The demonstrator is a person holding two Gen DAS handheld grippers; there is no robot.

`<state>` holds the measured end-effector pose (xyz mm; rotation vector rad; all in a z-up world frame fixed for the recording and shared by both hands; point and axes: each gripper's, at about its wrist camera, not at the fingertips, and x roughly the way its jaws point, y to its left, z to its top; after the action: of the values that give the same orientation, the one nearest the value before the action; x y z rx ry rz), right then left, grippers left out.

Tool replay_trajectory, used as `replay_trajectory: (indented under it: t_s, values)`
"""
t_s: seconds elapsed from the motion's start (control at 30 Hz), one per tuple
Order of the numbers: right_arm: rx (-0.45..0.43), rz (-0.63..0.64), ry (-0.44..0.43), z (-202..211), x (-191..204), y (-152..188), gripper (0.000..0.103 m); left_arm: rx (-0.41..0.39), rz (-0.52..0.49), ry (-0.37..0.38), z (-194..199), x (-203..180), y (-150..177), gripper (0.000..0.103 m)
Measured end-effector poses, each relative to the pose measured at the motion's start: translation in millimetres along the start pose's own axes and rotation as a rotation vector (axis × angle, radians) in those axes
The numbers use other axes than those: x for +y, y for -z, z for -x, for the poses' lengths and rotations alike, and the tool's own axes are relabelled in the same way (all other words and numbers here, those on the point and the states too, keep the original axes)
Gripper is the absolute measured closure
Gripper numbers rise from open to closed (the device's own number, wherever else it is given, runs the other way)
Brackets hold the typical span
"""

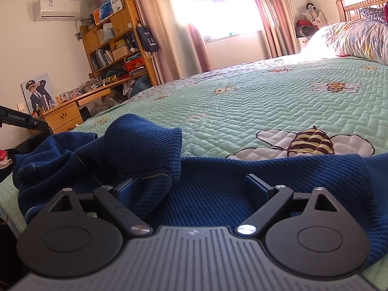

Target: Fold clothes

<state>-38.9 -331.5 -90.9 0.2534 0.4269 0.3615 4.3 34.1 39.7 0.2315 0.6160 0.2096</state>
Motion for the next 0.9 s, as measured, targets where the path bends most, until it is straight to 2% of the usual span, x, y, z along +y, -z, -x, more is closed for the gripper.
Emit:
replay_trajectory:
  t_s: [0.07, 0.13, 0.33, 0.4, 0.47, 0.57, 0.67, 0.9]
  values:
    - [0.000, -0.002, 0.000, 0, 0, 0, 0.011, 0.001, 0.001, -0.031, -2, 2, 1, 0.014]
    - [0.001, -0.003, 0.001, -1, 0, 0, 0.011, 0.001, -0.012, -0.062, -7, -1, 3, 0.004]
    - [0.011, 0.007, 0.009, 0, 4, -2, 0.011, 0.079, -0.104, -0.013, -45, -28, 13, 0.004]
    - [0.015, 0.009, -0.003, 2, 8, -5, 0.011, 0.156, -0.102, 0.028, -63, -32, 22, 0.014]
    - [0.009, 0.017, -0.021, 4, 12, -8, 0.011, 0.193, -0.117, 0.056, -69, -36, 36, 0.046]
    - [-0.002, 0.027, -0.029, 6, 18, -15, 0.011, 0.200, -0.176, 0.085, -62, -42, 53, 0.067]
    - [-0.004, -0.015, -0.055, 4, 19, -25, 0.011, 0.187, -0.224, 0.109, -48, -43, 65, 0.071]
    - [0.094, -0.078, -0.148, -25, 30, -37, 0.011, 0.170, -0.170, 0.148, -32, -30, 68, 0.066]
